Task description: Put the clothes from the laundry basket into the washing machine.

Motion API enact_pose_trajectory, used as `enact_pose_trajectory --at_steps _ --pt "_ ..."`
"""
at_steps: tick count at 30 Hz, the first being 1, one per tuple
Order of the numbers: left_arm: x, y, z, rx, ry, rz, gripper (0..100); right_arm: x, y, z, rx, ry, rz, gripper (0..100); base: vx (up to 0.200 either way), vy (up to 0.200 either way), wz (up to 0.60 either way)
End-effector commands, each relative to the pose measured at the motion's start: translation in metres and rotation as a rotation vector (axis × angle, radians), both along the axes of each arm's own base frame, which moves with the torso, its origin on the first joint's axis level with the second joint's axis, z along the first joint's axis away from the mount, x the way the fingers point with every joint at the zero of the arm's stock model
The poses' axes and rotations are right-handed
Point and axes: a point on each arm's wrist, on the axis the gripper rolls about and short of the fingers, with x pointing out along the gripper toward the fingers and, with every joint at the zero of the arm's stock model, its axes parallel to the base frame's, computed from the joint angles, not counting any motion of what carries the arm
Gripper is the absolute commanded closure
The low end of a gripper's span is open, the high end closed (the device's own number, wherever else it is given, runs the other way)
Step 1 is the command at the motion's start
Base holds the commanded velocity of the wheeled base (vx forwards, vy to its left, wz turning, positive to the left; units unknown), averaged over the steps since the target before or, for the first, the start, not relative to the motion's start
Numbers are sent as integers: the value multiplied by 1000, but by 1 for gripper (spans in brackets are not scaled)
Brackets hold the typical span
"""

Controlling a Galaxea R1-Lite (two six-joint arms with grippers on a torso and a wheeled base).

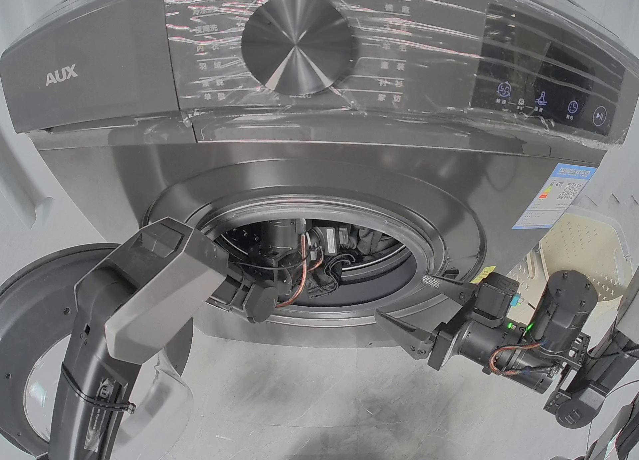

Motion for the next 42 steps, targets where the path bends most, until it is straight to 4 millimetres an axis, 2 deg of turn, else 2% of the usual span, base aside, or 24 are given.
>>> enact_pose_trajectory --at_steps 1,6,9,15,16,20,25,27,30,35,42 --pt "-44 -3 13 60 94 -98 0 0 1 -3 -6 8 2 0 0 0 0" --pt "-50 -4 -2 92 139 -111 0 0 1 -3 -6 8 2 0 0 0 0" --pt "-49 -4 -21 123 168 -112 0 0 1 -2 -5 7 2 0 0 0 0" --pt "-42 -4 -33 141 181 -105 0 0 1 -2 -4 6 3 0 0 0 0" --pt "-41 -4 -34 141 182 -102 100 0 1 -2 -4 6 3 0 0 0 0" --pt "-40 -4 -41 147 191 -101 100 1 1 -2 -4 6 2 0 0 0 0" --pt "-31 -8 -25 103 137 -90 100 0 1 -2 -4 6 2 0 0 0 0" --pt "-24 -7 -18 81 112 -75 100 0 1 -2 -4 6 2 0 0 0 0" --pt "-1 -1 2 4 31 -3 100 1 1 -2 -3 5 2 0 0 0 0" --pt "22 11 17 -66 -56 66 100 1 1 -2 -3 5 2 0 0 0 0" --pt "41 7 21 -130 -169 106 100 1 1 -2 -4 6 3 0 0 0 0"
